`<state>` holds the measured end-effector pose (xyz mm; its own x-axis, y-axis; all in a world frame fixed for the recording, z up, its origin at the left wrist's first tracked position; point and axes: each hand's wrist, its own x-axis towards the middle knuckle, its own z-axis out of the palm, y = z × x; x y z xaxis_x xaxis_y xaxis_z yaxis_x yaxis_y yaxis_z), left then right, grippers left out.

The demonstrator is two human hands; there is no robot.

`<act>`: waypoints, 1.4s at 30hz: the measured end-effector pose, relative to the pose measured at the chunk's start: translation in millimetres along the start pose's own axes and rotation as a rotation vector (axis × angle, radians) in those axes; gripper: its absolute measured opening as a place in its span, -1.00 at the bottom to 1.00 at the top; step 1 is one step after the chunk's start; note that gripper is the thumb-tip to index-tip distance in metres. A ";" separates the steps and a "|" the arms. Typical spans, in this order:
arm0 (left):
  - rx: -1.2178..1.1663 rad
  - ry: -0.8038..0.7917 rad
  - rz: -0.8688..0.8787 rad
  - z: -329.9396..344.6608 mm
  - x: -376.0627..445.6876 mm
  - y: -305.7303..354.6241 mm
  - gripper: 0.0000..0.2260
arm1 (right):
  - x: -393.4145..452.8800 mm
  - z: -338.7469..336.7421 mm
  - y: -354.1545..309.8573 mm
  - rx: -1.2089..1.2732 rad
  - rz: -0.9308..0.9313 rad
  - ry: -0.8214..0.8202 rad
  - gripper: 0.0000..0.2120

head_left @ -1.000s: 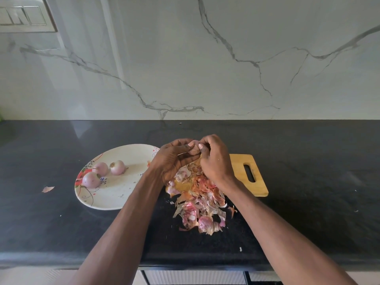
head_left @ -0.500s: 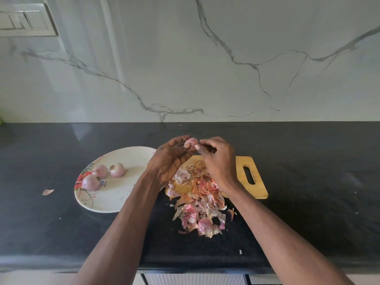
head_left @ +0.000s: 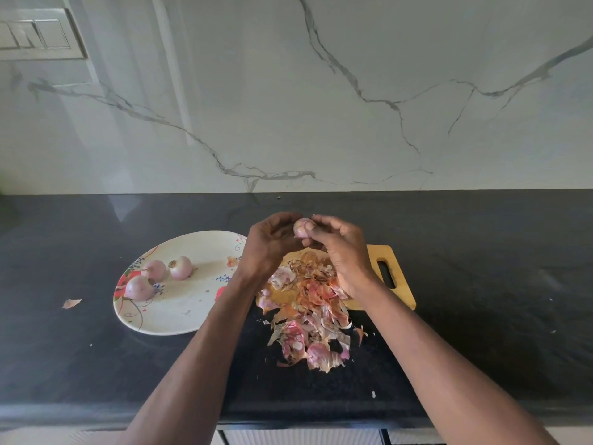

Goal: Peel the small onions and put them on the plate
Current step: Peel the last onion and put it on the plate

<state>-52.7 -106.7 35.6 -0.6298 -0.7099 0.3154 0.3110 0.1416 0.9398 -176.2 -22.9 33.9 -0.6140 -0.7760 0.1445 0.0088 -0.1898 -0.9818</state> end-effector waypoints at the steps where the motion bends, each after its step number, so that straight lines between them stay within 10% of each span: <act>1: 0.003 -0.007 0.002 -0.3 -0.1 1.1 -0.64 | 0.1 -0.7 -0.8 0.044 0.008 -0.006 -0.71; 20: 0.505 0.385 0.288 1.9 -1.1 -13.1 -0.85 | -5.7 -1.2 -1.1 0.093 0.007 -0.165 -0.52; 30: 0.110 0.039 0.109 -5.0 -4.2 6.3 -0.79 | -1.1 -8.6 -3.9 0.092 -0.068 -0.079 -0.50; 42: -0.047 0.094 -0.002 -5.6 -2.7 9.0 -0.81 | -0.8 -9.5 -6.8 0.131 -0.059 -0.137 -0.51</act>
<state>-44.1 -107.4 42.4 -0.5611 -0.7723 0.2978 0.3442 0.1095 0.9325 -183.3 -15.3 39.3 -0.5032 -0.8343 0.2251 0.0847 -0.3069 -0.9480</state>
